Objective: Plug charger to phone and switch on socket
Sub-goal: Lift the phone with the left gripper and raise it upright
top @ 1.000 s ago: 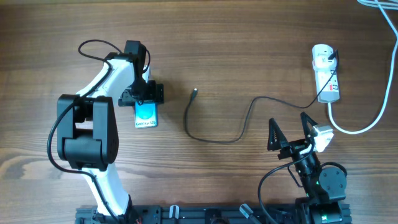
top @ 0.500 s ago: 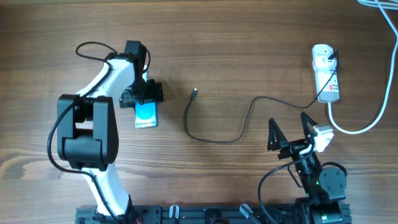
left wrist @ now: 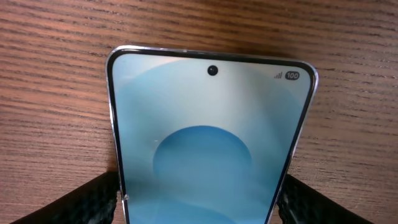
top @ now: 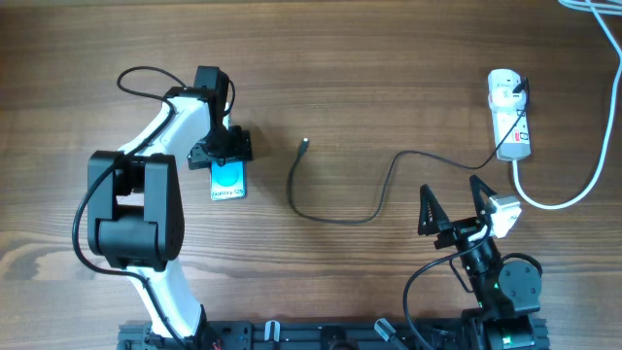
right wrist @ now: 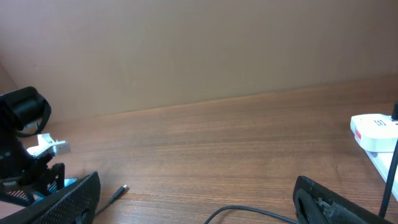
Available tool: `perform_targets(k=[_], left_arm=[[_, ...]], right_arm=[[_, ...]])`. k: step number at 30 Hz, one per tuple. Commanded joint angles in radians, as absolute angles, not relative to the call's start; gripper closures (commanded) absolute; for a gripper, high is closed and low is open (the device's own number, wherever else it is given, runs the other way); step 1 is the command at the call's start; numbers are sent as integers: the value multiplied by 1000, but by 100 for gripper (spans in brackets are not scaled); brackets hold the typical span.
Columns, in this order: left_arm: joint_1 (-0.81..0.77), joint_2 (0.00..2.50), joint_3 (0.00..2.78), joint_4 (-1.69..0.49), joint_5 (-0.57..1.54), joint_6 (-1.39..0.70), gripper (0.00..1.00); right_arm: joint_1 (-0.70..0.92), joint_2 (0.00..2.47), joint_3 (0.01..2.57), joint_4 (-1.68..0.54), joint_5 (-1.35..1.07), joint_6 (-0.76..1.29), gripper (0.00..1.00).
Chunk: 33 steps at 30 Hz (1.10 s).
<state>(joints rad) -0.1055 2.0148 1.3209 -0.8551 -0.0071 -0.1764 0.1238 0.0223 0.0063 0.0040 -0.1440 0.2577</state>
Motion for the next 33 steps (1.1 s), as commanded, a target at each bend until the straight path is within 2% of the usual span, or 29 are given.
perform_targets(k=[1, 6, 15, 21, 28, 33], left_arm=[[-104, 2050, 1279, -844, 1, -165, 24], [-104, 2049, 1291, -853, 1, -165, 24], [-104, 2048, 1496, -1037, 2, -183, 24], [-104, 2044, 1564, -1082, 20, -226, 24], [-102, 2035, 1565, -1082, 193, -252, 24], [-102, 2034, 1565, -1082, 413, -286, 23]], right_arm=[[128, 18, 5, 8, -131, 265, 1], [128, 18, 5, 8, -131, 265, 0], [128, 18, 5, 8, -131, 265, 0], [128, 18, 6, 8, -131, 265, 0], [128, 18, 6, 8, -131, 265, 0], [128, 18, 6, 8, -131, 265, 0]])
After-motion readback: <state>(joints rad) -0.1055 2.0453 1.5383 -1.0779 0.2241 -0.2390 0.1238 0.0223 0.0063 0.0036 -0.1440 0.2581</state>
